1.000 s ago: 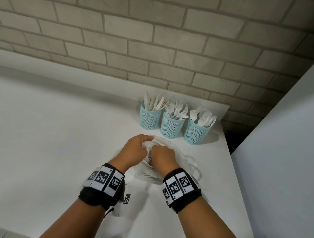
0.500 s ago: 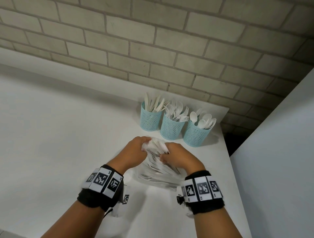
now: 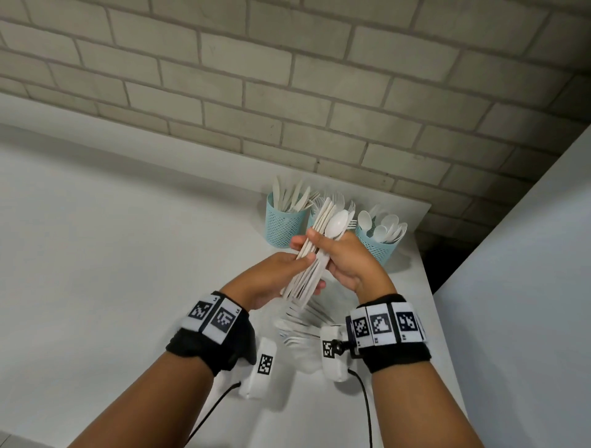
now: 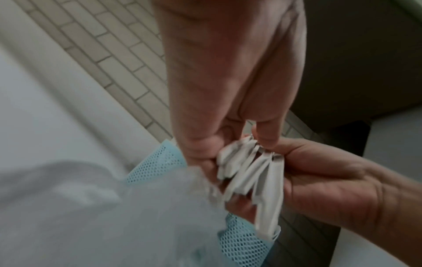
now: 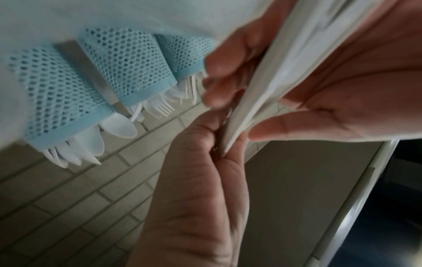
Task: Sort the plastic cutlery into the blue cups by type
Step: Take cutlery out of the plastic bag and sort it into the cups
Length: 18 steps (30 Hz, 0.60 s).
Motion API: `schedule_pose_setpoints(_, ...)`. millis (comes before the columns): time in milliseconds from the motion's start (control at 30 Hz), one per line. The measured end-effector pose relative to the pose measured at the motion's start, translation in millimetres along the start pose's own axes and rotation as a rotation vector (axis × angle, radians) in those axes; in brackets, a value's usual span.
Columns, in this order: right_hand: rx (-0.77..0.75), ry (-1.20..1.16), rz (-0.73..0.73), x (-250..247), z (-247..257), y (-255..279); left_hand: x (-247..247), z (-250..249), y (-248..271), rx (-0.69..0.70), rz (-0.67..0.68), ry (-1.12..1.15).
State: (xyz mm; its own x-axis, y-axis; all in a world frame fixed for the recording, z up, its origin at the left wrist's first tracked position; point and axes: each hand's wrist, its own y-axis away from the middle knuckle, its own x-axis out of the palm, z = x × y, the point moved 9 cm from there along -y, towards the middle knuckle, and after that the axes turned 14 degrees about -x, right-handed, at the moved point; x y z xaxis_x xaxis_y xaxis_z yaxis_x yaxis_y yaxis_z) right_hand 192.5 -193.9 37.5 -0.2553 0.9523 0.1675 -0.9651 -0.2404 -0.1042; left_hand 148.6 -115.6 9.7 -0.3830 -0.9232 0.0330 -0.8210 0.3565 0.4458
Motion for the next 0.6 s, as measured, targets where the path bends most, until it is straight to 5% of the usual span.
schedule_pose_setpoints(367, 0.097, -0.056, 0.098, 12.3, -20.7, 9.3, 21.1, 8.8, -4.8, -0.08, 0.255, 0.319)
schedule_pose_setpoints(600, 0.02, 0.025, -0.093, -13.8, -18.5, 4.6, 17.4, 16.9, -4.4, -0.123, 0.332, 0.436)
